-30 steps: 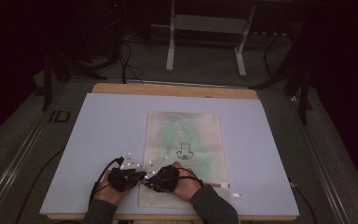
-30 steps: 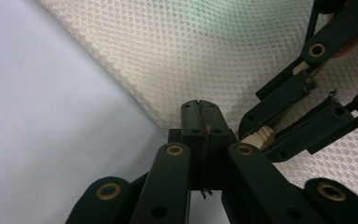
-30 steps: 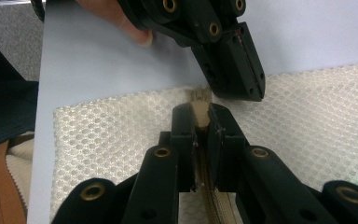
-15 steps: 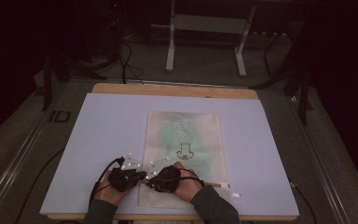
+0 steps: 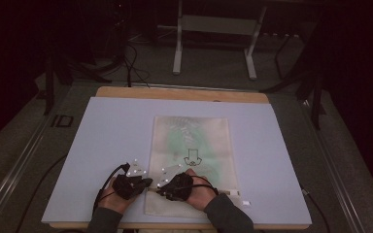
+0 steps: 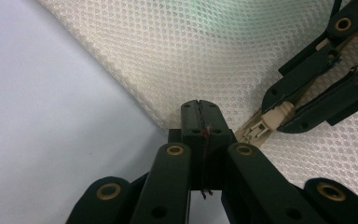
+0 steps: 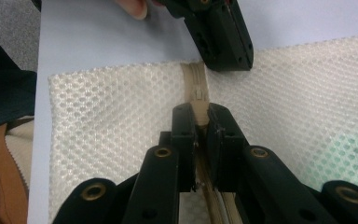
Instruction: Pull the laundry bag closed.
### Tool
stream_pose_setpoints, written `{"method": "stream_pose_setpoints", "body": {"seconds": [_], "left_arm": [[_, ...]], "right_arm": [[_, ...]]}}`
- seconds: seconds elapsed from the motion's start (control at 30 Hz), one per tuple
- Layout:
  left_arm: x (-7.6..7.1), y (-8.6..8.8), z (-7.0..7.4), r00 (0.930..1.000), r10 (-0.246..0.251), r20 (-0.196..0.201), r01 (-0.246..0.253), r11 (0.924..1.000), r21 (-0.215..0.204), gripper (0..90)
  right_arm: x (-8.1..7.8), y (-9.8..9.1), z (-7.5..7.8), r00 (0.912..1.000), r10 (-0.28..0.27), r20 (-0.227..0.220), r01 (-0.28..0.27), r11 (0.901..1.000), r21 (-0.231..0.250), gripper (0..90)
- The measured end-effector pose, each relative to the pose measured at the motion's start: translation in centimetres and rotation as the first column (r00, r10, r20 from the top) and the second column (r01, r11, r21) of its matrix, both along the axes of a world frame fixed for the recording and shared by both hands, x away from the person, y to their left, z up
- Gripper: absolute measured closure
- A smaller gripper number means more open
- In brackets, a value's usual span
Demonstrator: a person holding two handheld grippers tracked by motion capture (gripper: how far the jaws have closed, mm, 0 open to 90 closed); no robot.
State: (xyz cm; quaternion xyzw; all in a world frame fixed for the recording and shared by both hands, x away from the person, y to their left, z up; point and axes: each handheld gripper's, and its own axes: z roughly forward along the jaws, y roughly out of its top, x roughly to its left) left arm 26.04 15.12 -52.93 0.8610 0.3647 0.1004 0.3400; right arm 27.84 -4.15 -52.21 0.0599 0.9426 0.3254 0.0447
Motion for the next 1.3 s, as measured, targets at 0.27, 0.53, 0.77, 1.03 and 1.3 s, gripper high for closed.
{"method": "stream_pose_setpoints", "body": {"seconds": [0.27,0.53,0.77,1.03,1.3], "left_arm": [[0.0,-0.1,0.0,1.0000,-0.001,0.003,0.001,1.0000,0.005,89.8],[0.0,0.0,0.0,1.0000,0.002,0.001,-0.002,1.0000,0.002,89.8],[0.0,0.0,0.0,1.0000,0.001,-0.003,-0.001,1.0000,0.000,89.8],[0.0,0.0,0.0,1.0000,-0.001,-0.005,0.001,1.0000,0.001,89.8],[0.0,0.0,0.0,1.0000,0.001,-0.005,-0.001,1.0000,0.001,89.7]], "right_arm": [[-0.1,-0.6,0.0,1.0000,-0.002,0.002,0.002,1.0000,-0.005,82.6],[-0.2,-1.3,0.1,1.0000,-0.004,0.005,0.004,1.0000,-0.006,82.6],[-0.2,-1.7,0.1,0.9999,-0.001,0.011,0.002,1.0000,-0.008,82.7],[-0.4,-2.0,0.2,0.9997,0.001,0.024,0.000,0.9997,-0.023,82.6],[-0.5,-2.4,0.3,0.9995,0.003,0.033,-0.002,0.9994,-0.035,82.6]]}}
